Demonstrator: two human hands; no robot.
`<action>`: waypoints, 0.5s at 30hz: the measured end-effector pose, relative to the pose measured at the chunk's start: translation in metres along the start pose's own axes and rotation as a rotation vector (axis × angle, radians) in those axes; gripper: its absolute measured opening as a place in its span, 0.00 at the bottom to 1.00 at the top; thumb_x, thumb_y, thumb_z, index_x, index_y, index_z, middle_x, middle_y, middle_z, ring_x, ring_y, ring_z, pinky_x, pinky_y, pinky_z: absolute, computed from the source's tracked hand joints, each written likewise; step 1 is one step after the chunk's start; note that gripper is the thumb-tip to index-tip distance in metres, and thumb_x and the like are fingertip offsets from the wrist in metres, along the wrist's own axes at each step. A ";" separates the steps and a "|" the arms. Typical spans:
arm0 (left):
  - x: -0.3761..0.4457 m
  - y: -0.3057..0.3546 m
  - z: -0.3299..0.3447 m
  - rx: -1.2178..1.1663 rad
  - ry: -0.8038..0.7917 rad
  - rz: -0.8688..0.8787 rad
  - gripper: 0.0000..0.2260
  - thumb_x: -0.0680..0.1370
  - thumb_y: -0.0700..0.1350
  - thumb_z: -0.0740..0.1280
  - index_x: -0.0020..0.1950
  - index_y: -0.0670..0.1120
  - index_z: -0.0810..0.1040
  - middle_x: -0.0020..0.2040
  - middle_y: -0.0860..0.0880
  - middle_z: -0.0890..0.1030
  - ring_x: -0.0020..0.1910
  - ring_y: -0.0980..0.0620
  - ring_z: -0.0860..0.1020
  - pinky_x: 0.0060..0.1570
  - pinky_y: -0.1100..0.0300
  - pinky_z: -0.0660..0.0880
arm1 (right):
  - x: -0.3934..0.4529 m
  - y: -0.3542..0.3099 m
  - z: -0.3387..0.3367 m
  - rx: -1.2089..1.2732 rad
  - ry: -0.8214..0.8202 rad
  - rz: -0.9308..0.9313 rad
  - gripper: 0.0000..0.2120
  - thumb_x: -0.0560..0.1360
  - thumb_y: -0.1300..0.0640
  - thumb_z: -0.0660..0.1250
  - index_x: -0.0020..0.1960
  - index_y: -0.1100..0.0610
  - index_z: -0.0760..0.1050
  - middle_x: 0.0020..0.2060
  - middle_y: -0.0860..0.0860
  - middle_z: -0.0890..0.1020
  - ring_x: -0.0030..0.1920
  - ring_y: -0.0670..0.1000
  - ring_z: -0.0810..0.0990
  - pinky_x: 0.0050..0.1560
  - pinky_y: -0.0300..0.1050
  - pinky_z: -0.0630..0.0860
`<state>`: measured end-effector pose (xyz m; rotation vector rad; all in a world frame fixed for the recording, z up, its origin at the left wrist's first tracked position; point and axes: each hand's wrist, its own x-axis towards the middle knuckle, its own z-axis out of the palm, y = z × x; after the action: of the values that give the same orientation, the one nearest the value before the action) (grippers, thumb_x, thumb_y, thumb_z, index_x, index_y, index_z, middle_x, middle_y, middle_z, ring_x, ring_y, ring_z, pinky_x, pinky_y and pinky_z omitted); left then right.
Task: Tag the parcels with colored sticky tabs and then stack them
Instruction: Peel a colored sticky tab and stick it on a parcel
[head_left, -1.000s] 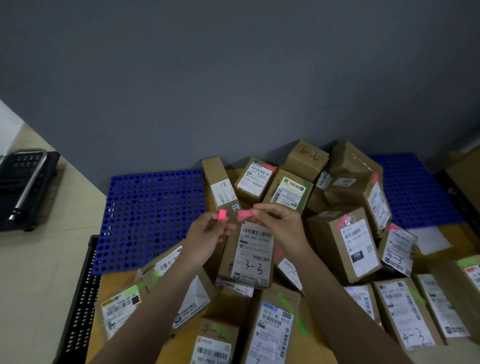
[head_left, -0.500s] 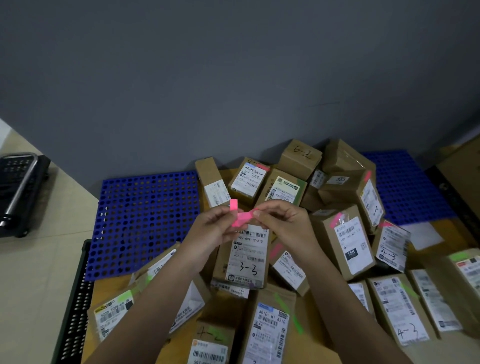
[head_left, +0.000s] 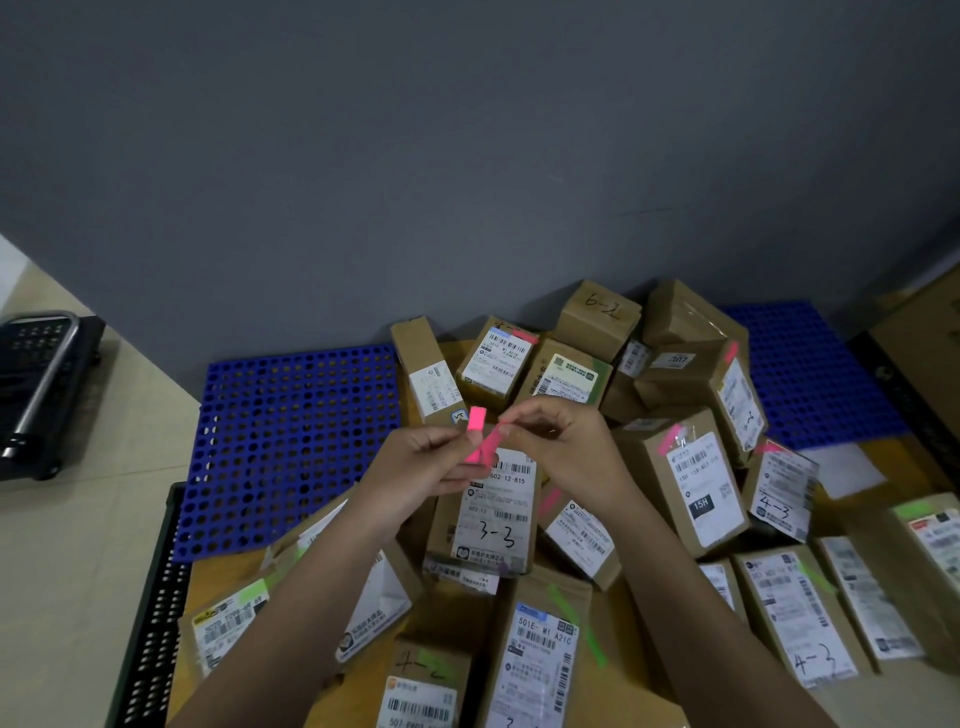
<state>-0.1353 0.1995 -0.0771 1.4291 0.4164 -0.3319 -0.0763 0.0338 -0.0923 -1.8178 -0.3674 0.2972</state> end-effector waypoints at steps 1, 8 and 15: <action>0.000 0.000 -0.001 0.004 0.003 0.002 0.04 0.77 0.44 0.67 0.48 0.47 0.81 0.43 0.49 0.86 0.44 0.52 0.84 0.45 0.63 0.80 | 0.000 -0.001 0.000 -0.013 0.002 -0.005 0.06 0.72 0.64 0.73 0.44 0.54 0.82 0.39 0.48 0.84 0.43 0.45 0.83 0.48 0.39 0.78; -0.002 0.000 -0.001 0.037 0.039 -0.010 0.05 0.78 0.41 0.66 0.50 0.44 0.81 0.44 0.47 0.85 0.43 0.52 0.84 0.41 0.66 0.79 | -0.001 -0.007 0.003 -0.025 0.034 0.001 0.08 0.71 0.64 0.73 0.44 0.51 0.81 0.39 0.45 0.84 0.43 0.42 0.82 0.48 0.37 0.77; -0.003 0.001 0.005 -0.005 0.102 0.034 0.05 0.78 0.40 0.66 0.46 0.43 0.81 0.41 0.47 0.85 0.40 0.54 0.84 0.37 0.68 0.78 | -0.009 0.006 0.009 -0.460 0.235 -0.322 0.12 0.73 0.52 0.70 0.54 0.55 0.81 0.49 0.47 0.81 0.51 0.45 0.78 0.53 0.32 0.70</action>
<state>-0.1368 0.1946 -0.0745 1.4505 0.4751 -0.2309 -0.0879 0.0366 -0.1008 -2.1722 -0.5885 -0.2448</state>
